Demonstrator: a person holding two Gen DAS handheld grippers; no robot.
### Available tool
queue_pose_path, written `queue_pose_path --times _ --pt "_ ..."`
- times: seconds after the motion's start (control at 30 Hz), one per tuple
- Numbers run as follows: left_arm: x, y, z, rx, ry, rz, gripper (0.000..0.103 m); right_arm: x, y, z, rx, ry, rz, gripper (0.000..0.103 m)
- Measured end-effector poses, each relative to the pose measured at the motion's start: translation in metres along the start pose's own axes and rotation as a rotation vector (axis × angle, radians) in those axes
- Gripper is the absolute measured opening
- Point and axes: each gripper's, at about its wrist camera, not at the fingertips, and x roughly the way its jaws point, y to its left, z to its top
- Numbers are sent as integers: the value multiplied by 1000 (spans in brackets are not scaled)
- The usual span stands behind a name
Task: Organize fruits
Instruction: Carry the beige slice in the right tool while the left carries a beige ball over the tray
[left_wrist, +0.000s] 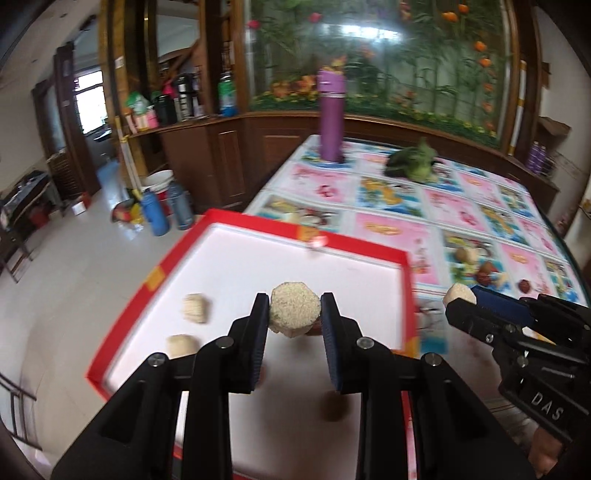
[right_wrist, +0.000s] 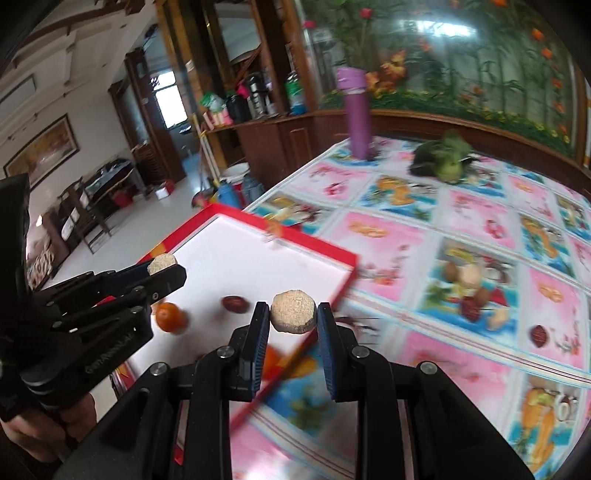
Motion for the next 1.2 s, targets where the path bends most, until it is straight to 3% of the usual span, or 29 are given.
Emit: queue_pose_path --times 0.43,1.2 --pt "25 47 -14 -53 44 77 30 47 47 0 -44 88 15 25" --pt "40 57 -22 -30 82 131 30 78 63 -8 -92 178 -28 26"
